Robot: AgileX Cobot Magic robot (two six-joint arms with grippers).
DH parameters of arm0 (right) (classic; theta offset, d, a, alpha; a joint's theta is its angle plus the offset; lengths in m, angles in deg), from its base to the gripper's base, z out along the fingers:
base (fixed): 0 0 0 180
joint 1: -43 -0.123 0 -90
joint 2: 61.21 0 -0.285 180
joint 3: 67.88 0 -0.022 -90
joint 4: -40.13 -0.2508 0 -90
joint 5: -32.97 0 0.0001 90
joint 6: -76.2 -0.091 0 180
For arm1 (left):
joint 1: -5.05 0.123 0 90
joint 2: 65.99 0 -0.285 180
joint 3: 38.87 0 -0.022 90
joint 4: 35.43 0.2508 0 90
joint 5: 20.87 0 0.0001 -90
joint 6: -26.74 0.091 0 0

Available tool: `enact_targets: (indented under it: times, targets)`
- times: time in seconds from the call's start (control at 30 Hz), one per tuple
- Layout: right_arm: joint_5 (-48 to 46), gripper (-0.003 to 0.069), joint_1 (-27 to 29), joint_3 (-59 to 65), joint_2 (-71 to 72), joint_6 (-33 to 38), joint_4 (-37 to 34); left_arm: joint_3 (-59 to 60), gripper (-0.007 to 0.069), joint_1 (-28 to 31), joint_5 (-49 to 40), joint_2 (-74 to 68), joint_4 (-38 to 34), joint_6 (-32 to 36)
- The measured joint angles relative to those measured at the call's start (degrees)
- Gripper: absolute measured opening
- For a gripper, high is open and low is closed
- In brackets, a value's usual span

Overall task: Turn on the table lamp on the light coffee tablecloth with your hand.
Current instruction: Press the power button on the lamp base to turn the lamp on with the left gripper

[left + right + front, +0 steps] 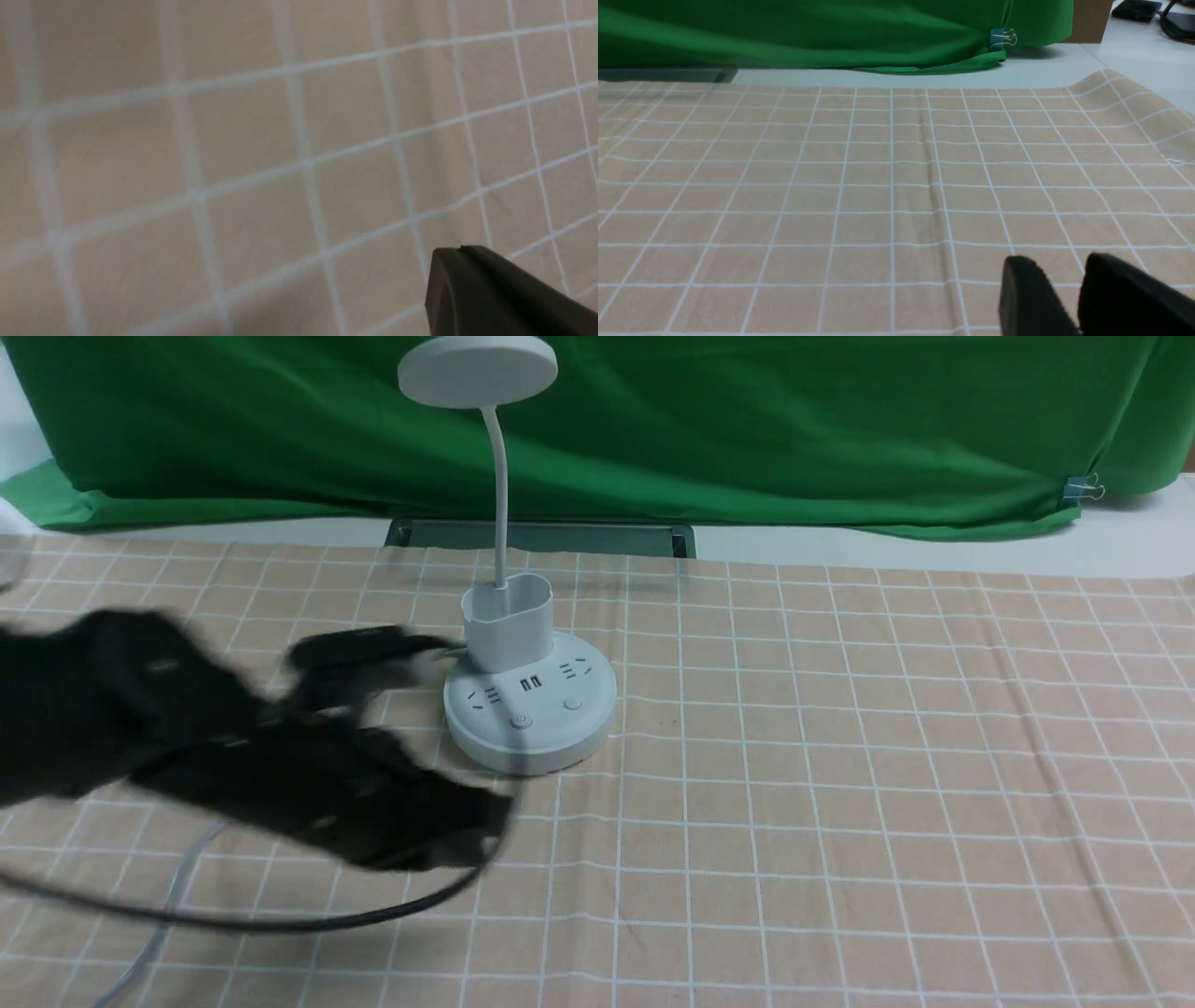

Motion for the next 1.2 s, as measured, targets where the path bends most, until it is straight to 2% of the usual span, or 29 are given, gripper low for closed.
enact_targets:
  times: [0.1,0.17,0.23,0.3,0.57,1.2]
  targets:
    - [0.0,0.0238,0.0,0.0,0.0,0.0,0.0,-10.2,-0.0002,-5.5,-0.4,-7.0,16.8,-13.2]
    - [0.0,0.0238,0.0,0.0,0.0,0.0,0.0,-15.1,-0.0002,-6.9,-0.6,-10.5,24.3,-18.7]
    - [0.0,0.0238,0.0,0.0,0.0,0.0,0.0,-21.3,-0.0002,-7.5,-0.6,-15.2,30.7,-22.5]
    - [-0.1,0.0238,0.0,0.0,0.0,0.0,0.0,-25.9,-0.0001,-7.5,-0.6,-18.4,33.0,-24.0]
    - [0.0,0.0238,0.0,0.0,0.0,0.0,0.0,-36.4,-0.0001,-6.7,-1.1,-27.3,35.3,-24.3]
    - [0.0,0.0238,0.0,0.0,0.0,0.0,0.0,-36.9,0.0,-6.7,-3.9,-29.5,38.4,-25.7]
